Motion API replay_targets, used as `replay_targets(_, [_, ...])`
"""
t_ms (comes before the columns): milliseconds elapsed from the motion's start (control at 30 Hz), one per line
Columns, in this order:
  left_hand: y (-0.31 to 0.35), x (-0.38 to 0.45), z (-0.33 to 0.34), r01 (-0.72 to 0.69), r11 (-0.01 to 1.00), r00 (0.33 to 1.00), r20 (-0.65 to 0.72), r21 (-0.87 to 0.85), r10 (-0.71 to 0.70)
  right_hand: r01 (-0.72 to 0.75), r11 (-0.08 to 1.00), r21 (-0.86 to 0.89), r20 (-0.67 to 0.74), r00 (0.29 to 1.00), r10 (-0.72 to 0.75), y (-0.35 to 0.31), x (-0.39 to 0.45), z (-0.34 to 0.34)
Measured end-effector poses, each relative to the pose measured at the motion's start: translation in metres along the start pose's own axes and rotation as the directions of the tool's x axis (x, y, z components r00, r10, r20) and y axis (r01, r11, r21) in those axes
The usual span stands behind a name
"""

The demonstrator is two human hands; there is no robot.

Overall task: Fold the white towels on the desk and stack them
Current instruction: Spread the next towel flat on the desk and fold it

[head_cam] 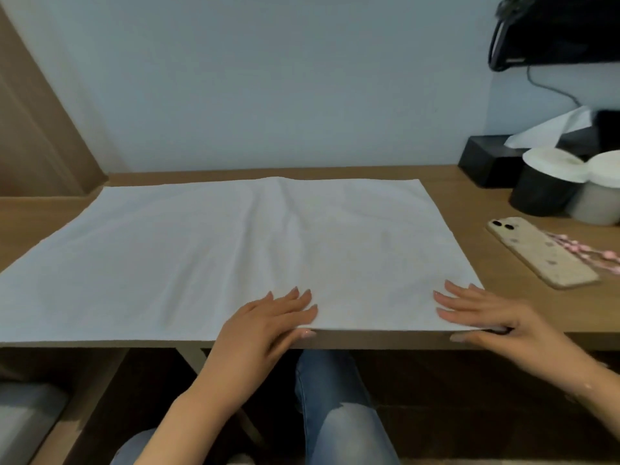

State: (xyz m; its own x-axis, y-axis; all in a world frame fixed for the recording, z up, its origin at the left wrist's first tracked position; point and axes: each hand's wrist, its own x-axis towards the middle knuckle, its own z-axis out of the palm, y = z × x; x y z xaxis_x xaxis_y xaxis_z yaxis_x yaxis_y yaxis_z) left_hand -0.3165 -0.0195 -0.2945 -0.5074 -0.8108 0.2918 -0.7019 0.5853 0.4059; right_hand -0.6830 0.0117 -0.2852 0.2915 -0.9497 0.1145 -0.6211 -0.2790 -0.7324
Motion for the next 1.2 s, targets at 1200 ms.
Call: replay_targets(1200, [-0.151, 0.350, -0.009, 0.078, 0.979, 0.917, 0.371, 0.190, -0.145, -0.476, 0.870, 0.128, -0.211, 0.844, 0.493, 0.080, 0.249, -0.081])
